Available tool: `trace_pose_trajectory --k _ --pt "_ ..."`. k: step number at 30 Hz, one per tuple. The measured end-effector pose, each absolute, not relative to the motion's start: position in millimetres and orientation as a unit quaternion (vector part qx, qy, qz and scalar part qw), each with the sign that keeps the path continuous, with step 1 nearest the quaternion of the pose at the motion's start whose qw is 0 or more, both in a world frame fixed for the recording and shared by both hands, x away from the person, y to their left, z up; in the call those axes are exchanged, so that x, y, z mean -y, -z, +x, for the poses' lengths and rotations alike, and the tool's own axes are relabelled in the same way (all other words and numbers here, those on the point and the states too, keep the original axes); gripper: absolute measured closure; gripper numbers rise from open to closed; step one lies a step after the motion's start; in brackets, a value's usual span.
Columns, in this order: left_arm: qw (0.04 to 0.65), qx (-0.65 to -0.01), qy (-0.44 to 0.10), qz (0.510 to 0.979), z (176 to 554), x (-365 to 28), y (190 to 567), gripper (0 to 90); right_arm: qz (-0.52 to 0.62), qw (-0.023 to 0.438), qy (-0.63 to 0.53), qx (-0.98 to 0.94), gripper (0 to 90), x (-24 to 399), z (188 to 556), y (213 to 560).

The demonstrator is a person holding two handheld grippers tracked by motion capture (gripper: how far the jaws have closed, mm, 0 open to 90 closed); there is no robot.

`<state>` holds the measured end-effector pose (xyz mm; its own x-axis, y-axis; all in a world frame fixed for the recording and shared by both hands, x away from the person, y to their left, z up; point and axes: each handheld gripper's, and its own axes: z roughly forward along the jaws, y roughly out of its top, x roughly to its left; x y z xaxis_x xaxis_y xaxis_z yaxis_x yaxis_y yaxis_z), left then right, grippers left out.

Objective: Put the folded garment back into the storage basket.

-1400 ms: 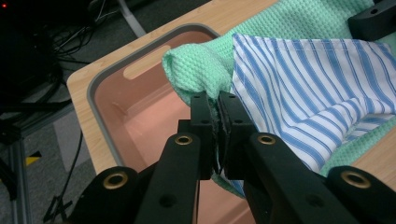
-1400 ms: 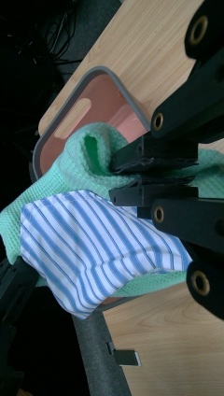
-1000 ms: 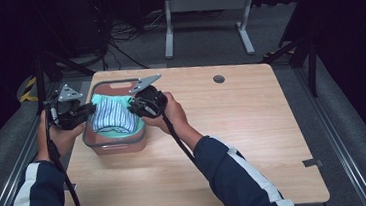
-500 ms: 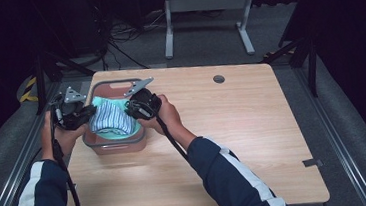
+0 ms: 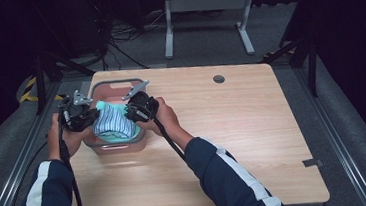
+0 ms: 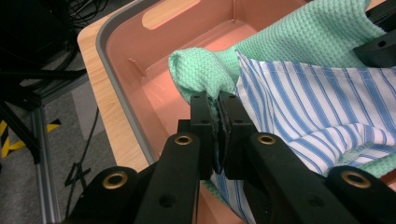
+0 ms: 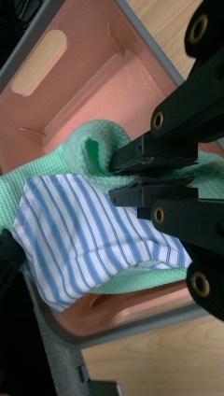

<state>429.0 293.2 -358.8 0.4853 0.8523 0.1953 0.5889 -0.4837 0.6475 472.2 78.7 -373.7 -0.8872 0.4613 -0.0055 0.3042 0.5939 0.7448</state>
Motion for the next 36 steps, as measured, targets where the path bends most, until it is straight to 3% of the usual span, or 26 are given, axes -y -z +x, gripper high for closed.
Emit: trace_pose_trajectory --k 25,36 --pt "0.217 -0.441 -0.247 0.835 434 -294 382 84.6 0.224 0.088 -0.375 -0.895 79.0 -84 479 396" --pt "0.218 -0.444 -0.251 0.832 434 -293 384 76.3 0.231 0.099 -0.369 -0.895 75.3 -81 482 396"
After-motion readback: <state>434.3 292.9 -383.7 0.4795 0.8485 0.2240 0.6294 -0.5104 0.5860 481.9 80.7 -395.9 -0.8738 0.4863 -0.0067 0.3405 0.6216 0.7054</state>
